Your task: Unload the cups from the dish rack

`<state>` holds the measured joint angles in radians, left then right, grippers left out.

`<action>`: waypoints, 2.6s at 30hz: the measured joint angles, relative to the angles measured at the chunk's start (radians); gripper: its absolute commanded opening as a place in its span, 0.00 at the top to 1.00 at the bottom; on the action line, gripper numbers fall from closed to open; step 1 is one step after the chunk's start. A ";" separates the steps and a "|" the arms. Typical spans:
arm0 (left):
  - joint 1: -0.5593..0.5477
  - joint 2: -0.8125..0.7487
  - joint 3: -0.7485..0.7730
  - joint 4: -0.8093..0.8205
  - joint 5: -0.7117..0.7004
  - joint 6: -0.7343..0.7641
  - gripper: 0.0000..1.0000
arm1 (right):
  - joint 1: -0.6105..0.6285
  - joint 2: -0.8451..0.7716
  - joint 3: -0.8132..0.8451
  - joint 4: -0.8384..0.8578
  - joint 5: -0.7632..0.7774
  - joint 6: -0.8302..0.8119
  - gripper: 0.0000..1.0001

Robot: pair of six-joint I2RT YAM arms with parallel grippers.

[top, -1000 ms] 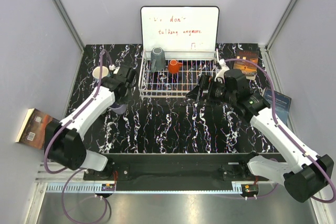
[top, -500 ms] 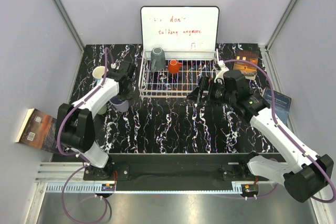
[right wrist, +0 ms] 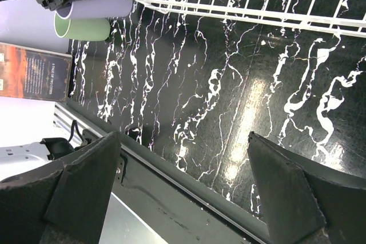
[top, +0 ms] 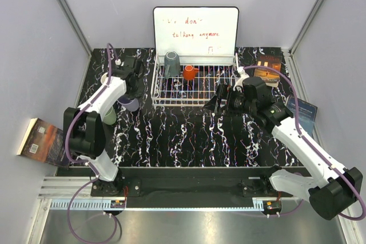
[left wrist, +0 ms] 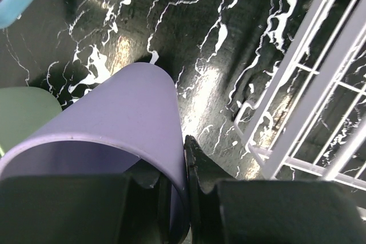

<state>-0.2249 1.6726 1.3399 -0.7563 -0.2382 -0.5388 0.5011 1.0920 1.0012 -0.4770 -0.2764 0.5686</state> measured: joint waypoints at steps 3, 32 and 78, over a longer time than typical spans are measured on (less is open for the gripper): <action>0.005 0.014 -0.005 -0.006 0.010 0.000 1.00 | 0.000 0.000 -0.001 -0.001 0.007 0.000 0.00; 0.030 -0.002 -0.091 -0.058 0.050 -0.013 0.61 | 0.000 0.011 -0.013 -0.019 0.030 0.004 0.00; -0.337 -0.803 -0.143 -0.163 -0.098 -0.045 0.19 | 0.005 1.187 1.419 -0.375 0.399 -0.198 0.00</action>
<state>-0.5621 0.8692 1.1973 -0.9195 -0.3363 -0.5842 0.5060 2.2787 2.4207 -0.8524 0.1226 0.3710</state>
